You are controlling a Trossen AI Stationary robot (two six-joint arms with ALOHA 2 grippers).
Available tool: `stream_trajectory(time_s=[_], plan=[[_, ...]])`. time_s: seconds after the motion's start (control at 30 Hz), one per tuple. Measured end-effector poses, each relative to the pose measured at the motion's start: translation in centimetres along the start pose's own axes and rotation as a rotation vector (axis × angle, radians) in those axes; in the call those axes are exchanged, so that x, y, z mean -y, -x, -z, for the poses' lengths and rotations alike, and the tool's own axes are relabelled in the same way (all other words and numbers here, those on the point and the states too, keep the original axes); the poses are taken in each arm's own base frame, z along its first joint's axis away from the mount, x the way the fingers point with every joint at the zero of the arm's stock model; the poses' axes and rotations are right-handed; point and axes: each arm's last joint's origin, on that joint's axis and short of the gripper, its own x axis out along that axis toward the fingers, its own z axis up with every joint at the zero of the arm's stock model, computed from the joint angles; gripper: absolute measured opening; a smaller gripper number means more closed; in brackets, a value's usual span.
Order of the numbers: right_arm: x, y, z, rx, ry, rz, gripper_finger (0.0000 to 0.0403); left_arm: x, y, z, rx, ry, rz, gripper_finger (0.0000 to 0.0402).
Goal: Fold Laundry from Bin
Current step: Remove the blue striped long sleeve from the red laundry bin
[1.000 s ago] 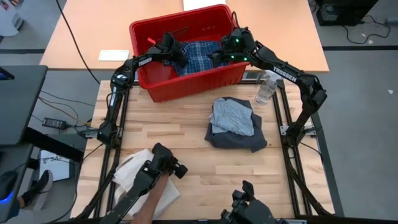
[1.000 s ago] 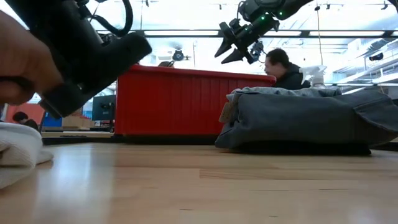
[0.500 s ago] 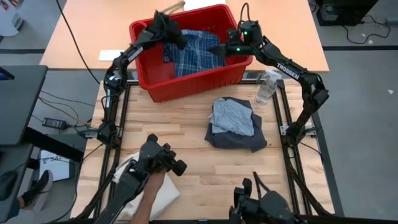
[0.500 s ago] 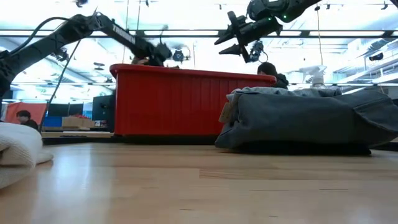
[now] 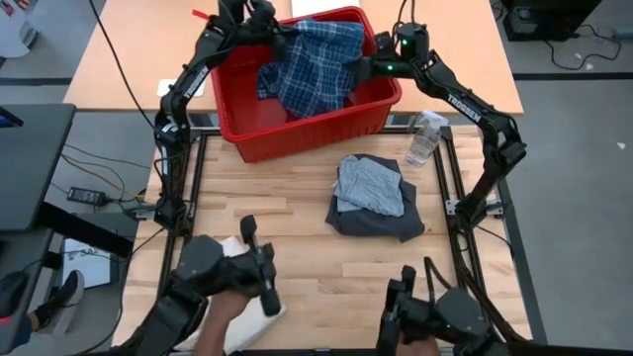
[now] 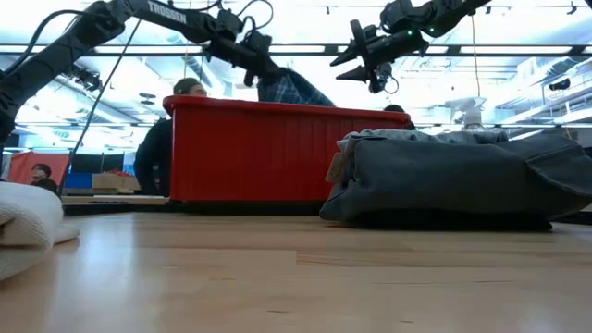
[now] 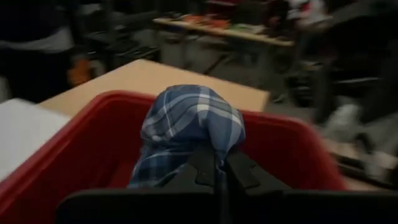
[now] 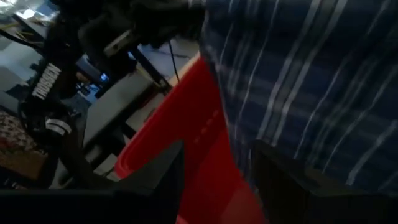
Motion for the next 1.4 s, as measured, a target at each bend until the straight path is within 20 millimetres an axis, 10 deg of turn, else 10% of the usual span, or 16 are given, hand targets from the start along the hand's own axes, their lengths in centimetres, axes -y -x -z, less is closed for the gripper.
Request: stream_trajectory(time_s=[0.37,0.7,1.03,1.4], plan=[[-0.2,4.3,-1.0,0.001,0.234,0.176,0.0189,3.3,2.6,-3.4,0.091,0.032,0.276,0.0002],[-1.7,8.8,1.1,-0.069,0.31,0.19,0.0237,11.4,6.6,-9.0,0.245,-0.069,0.353,0.0004],[-0.5,8.2,2.8,-0.11,0.317,-0.252,0.0374,16.6,9.4,-11.4,0.315,-0.07,0.337,0.001],[-6.3,8.3,2.5,-0.066,0.418,-0.57,0.0384,15.6,11.7,-12.1,0.345,-0.046,0.122,0.0012]])
